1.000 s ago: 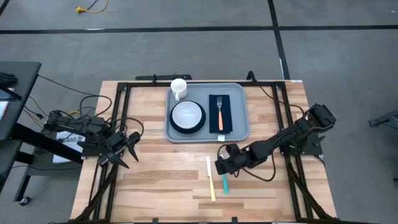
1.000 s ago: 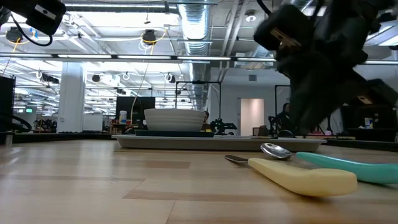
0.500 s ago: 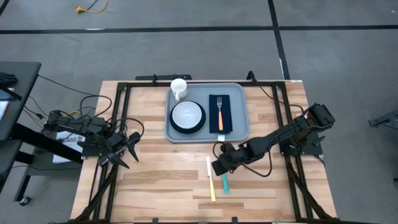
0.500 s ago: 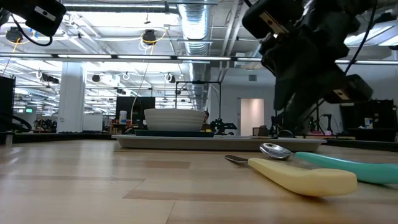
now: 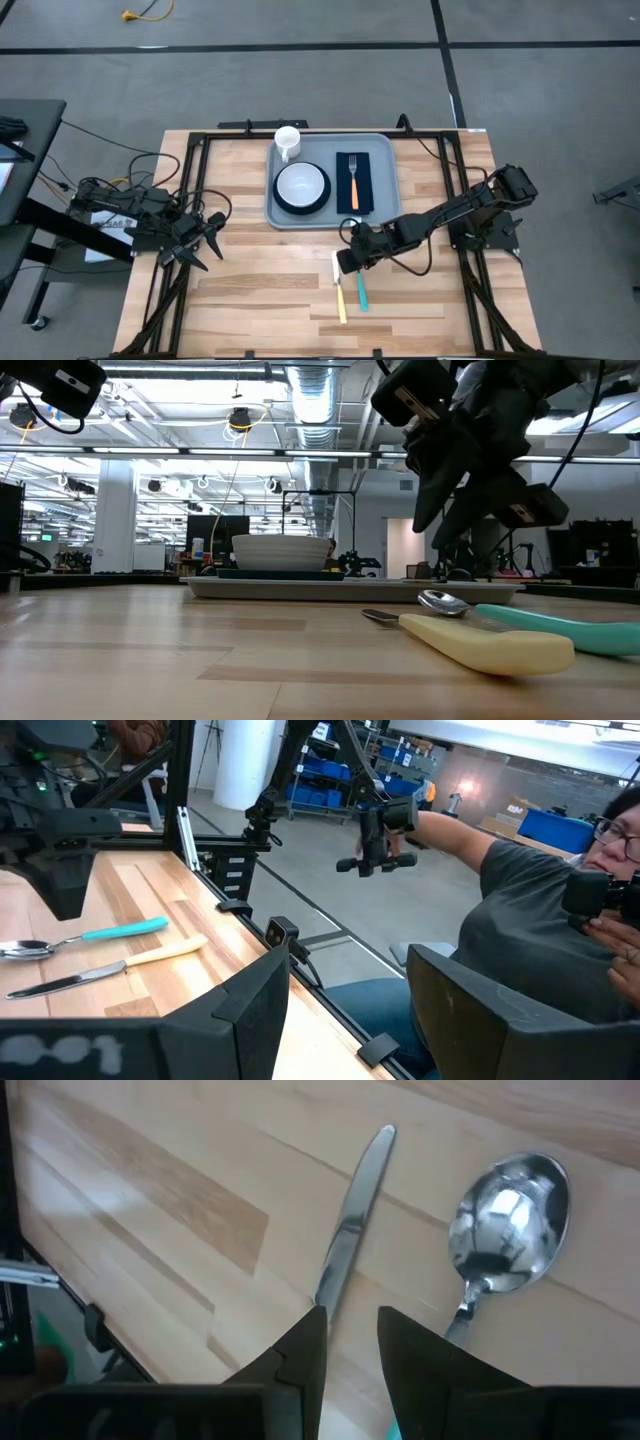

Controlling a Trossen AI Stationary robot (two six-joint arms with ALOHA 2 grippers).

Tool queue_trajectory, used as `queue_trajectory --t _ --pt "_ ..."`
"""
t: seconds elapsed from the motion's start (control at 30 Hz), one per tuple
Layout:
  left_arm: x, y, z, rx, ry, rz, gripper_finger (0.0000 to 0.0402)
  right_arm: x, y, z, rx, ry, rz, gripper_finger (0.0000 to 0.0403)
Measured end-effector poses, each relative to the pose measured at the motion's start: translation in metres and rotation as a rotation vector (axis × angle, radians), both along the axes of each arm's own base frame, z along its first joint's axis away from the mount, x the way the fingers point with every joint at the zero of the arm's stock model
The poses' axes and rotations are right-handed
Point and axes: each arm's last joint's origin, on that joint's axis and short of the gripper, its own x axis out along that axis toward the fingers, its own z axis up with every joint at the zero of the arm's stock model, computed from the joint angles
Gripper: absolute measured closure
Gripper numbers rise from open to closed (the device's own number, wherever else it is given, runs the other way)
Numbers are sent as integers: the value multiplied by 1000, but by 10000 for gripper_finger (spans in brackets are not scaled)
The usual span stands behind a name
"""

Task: Set up tray
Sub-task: Put the blue spoon on top of the dark blue napkin to the left side of the orange fork

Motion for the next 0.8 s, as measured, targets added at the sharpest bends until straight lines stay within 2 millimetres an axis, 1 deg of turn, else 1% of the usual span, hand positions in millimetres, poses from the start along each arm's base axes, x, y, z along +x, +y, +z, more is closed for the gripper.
queue_trajectory --t 0.2,0.6,0.7,0.8 --pt "0 0 0 0 0 0 209 -1 1 -1 12 17 -17 303" --pt "0 0 0 0 0 0 209 -11 -3 -7 -28 132 -19 211" --pt "0 0 0 0 0 0 209 -11 -3 -7 -31 135 -21 198" --pt "0 0 0 0 0 0 209 -11 -3 -7 -37 136 -24 194"
